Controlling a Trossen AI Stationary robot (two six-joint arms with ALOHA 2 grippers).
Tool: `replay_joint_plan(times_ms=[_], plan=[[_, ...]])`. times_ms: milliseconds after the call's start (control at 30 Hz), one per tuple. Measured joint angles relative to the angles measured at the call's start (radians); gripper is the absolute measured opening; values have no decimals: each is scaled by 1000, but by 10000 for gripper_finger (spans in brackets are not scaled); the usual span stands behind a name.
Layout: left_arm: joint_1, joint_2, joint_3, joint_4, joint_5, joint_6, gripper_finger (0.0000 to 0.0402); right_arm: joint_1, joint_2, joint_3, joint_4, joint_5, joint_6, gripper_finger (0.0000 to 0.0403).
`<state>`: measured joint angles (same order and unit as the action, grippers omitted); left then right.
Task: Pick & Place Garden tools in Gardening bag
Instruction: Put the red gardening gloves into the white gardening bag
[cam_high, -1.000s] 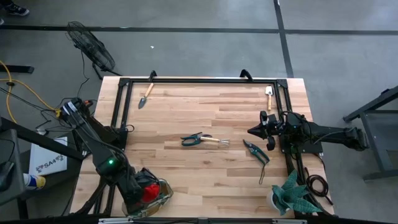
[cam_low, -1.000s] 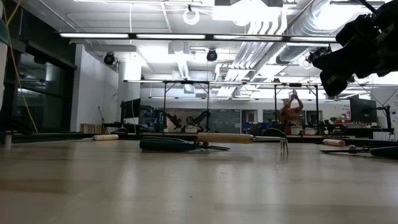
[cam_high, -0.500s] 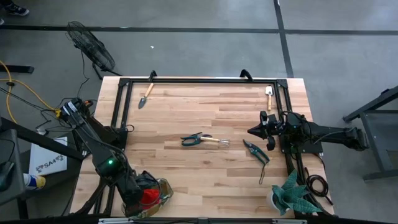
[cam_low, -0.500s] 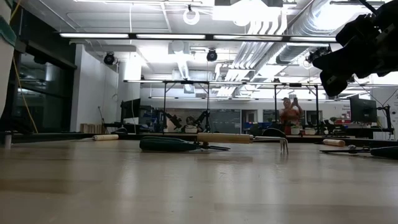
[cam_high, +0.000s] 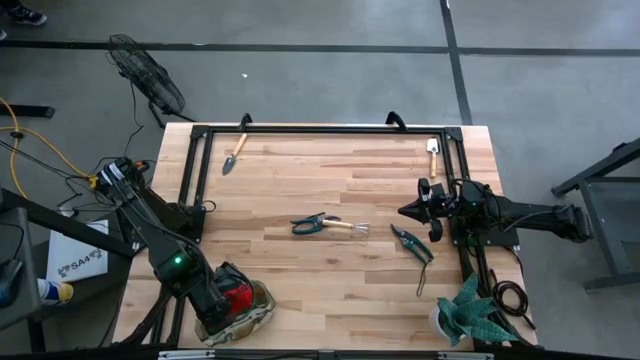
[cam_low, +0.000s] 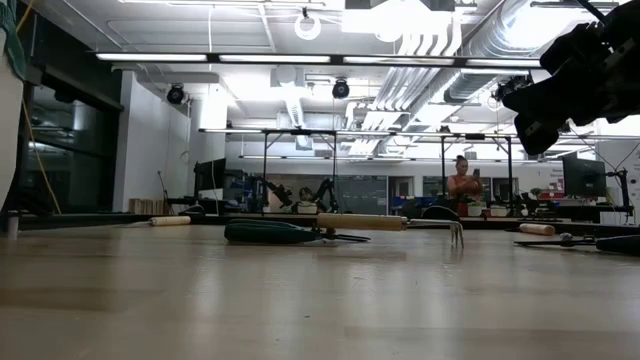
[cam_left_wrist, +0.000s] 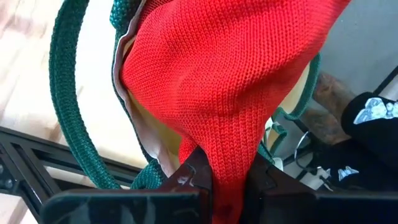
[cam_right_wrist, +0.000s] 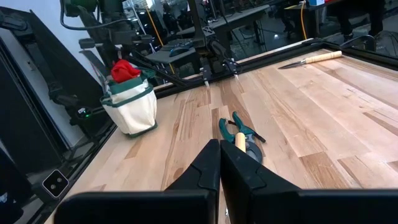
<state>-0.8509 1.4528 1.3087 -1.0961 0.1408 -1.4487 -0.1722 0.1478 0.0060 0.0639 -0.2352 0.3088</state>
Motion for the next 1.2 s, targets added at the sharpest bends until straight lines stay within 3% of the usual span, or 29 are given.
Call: replay_joint_plan(times_ms=[200, 367, 600, 800, 1200], plan=[[0, -1, 0, 29, 65, 13, 27, 0, 0, 0, 0, 0, 0, 2], [0, -4, -2, -40, 43, -50, 36, 0, 0, 0, 0, 0, 0, 2], [0, 0, -2, 90, 33, -26, 35, 0, 0, 0, 0, 0, 0, 2], [10, 0, -12, 21, -12, -50, 35, 0, 0, 0, 0, 0, 0, 2], [23, 12, -43, 56, -19, -45, 50, 0, 0, 0, 0, 0, 0, 2]])
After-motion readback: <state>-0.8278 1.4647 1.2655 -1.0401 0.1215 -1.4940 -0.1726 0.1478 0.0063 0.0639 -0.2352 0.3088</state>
